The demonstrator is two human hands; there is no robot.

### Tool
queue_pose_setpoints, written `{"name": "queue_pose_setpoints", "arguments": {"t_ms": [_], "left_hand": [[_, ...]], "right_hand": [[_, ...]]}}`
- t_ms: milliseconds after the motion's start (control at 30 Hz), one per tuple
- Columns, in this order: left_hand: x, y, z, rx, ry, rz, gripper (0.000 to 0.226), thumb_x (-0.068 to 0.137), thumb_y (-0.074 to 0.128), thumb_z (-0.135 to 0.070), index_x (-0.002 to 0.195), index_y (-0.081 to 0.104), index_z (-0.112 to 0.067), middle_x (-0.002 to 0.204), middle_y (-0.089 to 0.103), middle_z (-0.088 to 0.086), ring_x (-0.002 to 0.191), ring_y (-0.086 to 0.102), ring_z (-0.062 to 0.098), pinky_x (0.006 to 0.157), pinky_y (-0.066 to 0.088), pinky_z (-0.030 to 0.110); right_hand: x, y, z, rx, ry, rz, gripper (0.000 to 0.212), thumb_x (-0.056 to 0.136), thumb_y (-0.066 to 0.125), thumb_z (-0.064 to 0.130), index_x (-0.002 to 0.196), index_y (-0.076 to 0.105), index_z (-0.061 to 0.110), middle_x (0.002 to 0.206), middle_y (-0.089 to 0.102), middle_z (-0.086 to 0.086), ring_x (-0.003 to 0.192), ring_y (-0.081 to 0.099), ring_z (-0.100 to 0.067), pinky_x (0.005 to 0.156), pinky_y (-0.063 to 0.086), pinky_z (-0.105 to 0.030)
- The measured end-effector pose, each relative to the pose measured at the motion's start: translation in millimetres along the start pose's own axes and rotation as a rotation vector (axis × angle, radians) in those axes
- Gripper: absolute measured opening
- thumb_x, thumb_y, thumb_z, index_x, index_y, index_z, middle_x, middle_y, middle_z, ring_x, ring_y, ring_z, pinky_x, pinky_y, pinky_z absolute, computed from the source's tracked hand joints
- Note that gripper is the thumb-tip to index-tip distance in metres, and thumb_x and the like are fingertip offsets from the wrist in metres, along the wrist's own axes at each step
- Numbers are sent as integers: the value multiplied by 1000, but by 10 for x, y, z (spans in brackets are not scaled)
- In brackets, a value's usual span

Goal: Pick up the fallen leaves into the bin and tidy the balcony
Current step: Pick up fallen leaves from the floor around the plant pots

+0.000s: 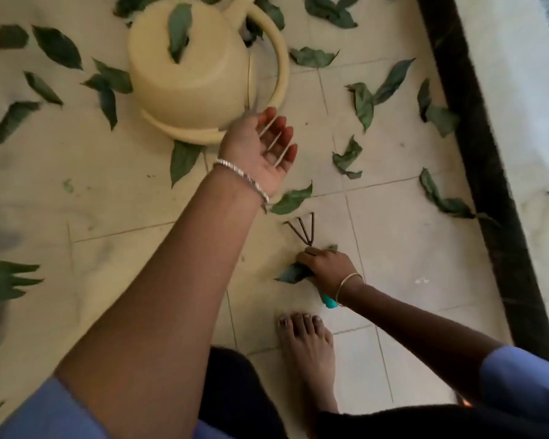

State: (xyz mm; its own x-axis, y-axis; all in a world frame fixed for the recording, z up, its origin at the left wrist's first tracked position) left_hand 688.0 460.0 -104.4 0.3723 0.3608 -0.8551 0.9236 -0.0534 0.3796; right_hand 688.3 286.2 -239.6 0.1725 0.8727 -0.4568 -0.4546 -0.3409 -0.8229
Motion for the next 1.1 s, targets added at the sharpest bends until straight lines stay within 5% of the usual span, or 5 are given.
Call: {"name": "queue_pose_setpoints", "arguments": {"t_ms": [467, 633, 833, 967, 1100], "left_hand": [[170, 402, 19, 314, 74, 138, 22, 97, 48, -27, 82, 61, -18, 81, 63, 0, 75, 58, 17, 72, 47, 31], [178, 626, 434, 332, -135, 267, 40, 95, 53, -44, 108, 62, -8, 113, 63, 14, 102, 60, 30, 100, 45, 45], [99, 742, 446, 197, -190, 360, 39, 92, 62, -39, 105, 62, -2, 91, 69, 16, 87, 61, 19, 78, 52, 25], [257, 639, 325, 254, -109, 283, 28, 101, 44, -16, 80, 60, -6, 64, 66, 10, 60, 50, 15, 40, 23, 15], [282, 562, 211, 197, -60, 223, 25, 103, 39, -8, 93, 62, -5, 86, 69, 17, 76, 61, 28, 42, 47, 29]], "right_hand": [[-241, -1536, -860, 1522, 370, -756, 7, 88, 66, 1, 95, 65, 0, 88, 72, -16, 76, 69, -26, 69, 59, -32], [-335, -2406, -882, 1097, 246, -1072, 18, 84, 76, 14, 95, 62, 14, 86, 74, -3, 80, 72, -14, 74, 59, -30], [-158, -2698, -267, 340, 63, -993, 25, 84, 74, 36, 105, 67, 24, 94, 68, 9, 87, 61, -7, 75, 53, -27], [-11, -2520, -121, 377, -70, -854, 48, 90, 56, 50, 131, 60, 25, 117, 66, 6, 109, 56, -12, 91, 47, -25], [-140, -2581, -109, 496, -122, -918, 48, 95, 53, 44, 137, 56, 22, 124, 65, 8, 111, 60, -7, 94, 50, -23]]}}
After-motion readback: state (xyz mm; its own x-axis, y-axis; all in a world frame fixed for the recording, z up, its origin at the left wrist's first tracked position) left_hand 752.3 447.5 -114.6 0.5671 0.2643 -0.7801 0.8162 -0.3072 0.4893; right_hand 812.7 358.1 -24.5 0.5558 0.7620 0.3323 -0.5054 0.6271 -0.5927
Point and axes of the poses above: each hand's wrist, its own x-axis towards the middle knuckle, its own y-axis out of the palm, z = x × y, the point moved 10 cm from there along x, towards the middle knuckle
